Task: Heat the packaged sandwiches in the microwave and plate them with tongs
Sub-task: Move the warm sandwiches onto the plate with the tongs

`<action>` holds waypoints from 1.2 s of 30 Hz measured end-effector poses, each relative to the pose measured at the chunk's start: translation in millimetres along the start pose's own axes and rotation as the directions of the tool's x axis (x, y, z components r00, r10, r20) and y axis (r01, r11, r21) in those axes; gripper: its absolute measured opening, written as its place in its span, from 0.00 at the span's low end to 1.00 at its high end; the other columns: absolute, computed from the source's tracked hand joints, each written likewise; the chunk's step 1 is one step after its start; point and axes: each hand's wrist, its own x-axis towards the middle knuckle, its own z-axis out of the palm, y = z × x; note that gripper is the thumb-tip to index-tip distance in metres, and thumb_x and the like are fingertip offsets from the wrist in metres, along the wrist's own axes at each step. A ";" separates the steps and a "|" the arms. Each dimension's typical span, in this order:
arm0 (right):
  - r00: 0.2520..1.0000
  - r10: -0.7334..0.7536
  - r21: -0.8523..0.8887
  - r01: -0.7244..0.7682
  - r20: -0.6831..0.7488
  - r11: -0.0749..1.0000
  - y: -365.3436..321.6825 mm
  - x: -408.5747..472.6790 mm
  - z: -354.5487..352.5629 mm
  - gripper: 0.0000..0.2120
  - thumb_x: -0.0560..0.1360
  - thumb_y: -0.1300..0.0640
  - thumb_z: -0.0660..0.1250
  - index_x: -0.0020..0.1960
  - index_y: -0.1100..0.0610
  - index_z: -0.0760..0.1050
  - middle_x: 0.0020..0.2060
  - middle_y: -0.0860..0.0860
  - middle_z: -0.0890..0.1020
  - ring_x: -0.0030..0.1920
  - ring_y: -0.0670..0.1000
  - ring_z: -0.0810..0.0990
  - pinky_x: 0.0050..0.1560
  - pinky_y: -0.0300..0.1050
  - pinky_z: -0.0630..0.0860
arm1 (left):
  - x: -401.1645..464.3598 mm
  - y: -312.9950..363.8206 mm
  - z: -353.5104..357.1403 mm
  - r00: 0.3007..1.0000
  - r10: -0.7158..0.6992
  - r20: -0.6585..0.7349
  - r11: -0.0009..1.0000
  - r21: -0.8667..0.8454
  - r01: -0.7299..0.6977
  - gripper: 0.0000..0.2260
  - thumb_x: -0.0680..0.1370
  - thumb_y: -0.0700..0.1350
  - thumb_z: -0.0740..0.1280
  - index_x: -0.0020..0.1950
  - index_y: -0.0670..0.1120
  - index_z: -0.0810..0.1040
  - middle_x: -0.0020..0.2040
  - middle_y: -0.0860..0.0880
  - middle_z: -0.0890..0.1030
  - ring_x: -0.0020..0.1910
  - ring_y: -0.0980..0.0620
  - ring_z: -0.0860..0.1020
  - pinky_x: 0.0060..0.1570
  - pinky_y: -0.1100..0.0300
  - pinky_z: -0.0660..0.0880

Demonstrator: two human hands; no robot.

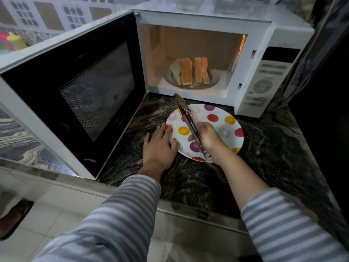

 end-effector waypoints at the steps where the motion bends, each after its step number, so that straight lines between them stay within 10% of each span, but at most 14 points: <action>1: 0.999 0.000 0.079 -0.003 0.032 0.997 -1.7 -4.9 -0.3 0.15 0.83 0.53 0.49 0.57 0.60 0.69 0.36 0.55 0.78 0.23 0.48 0.67 0.20 0.36 0.63 | 0.1 0.0 -0.3 1.000 0.000 -0.002 1.000 0.001 0.000 0.24 0.82 0.54 0.49 0.78 0.53 0.54 0.79 0.52 0.53 0.77 0.55 0.50 0.75 0.50 0.45; 7: 0.997 -0.060 0.367 0.039 0.046 0.929 4.8 -15.2 0.3 0.12 0.84 0.57 0.52 0.64 0.60 0.67 0.35 0.54 0.74 0.20 0.44 0.66 0.20 0.35 0.63 | -0.6 0.6 -0.7 1.000 0.000 -0.001 1.000 -0.007 0.000 0.24 0.82 0.54 0.49 0.78 0.53 0.54 0.79 0.52 0.53 0.77 0.55 0.50 0.75 0.50 0.44; 18: 0.993 -0.117 0.331 0.111 -0.001 0.937 16.0 -18.8 -1.4 0.15 0.82 0.54 0.56 0.67 0.59 0.68 0.36 0.50 0.78 0.26 0.45 0.69 0.26 0.37 0.66 | 6.0 3.3 -8.4 0.995 -0.051 0.088 0.986 -0.155 0.064 0.23 0.82 0.58 0.47 0.76 0.54 0.61 0.79 0.54 0.55 0.77 0.55 0.50 0.74 0.48 0.43; 21: 0.989 -0.144 0.219 0.144 -0.020 0.965 15.3 -21.0 -6.6 0.13 0.82 0.54 0.56 0.64 0.57 0.70 0.38 0.50 0.78 0.29 0.45 0.71 0.27 0.34 0.69 | 12.8 19.8 -29.6 0.990 -0.128 0.055 0.801 -0.583 0.135 0.21 0.81 0.61 0.52 0.61 0.52 0.78 0.66 0.49 0.77 0.73 0.50 0.65 0.72 0.46 0.58; 24: 0.987 -0.159 0.159 0.161 -0.027 0.974 16.3 -19.9 -5.1 0.12 0.82 0.54 0.56 0.63 0.58 0.70 0.37 0.49 0.78 0.28 0.45 0.70 0.27 0.34 0.68 | 18.0 41.2 -52.3 0.984 -0.170 0.052 0.539 -0.831 0.137 0.17 0.78 0.61 0.61 0.42 0.52 0.83 0.41 0.57 0.84 0.46 0.62 0.80 0.53 0.57 0.74; 30: 0.990 -0.140 0.092 0.140 -0.005 0.986 9.1 -18.5 -5.3 0.13 0.82 0.51 0.57 0.63 0.56 0.69 0.40 0.50 0.80 0.32 0.46 0.73 0.31 0.36 0.70 | 27.9 49.4 -55.4 0.988 -0.137 0.069 0.542 -0.830 0.133 0.15 0.72 0.58 0.71 0.42 0.47 0.86 0.41 0.47 0.85 0.44 0.56 0.81 0.50 0.60 0.73; 36: 0.997 -0.076 -0.053 0.078 0.027 0.996 0.5 -10.9 -14.3 0.21 0.79 0.40 0.56 0.59 0.54 0.76 0.50 0.53 0.82 0.52 0.55 0.80 0.58 0.52 0.76 | 29.5 48.7 -56.7 0.991 -0.082 0.107 0.480 -0.867 0.134 0.13 0.73 0.55 0.72 0.44 0.46 0.87 0.42 0.51 0.86 0.48 0.55 0.83 0.58 0.55 0.76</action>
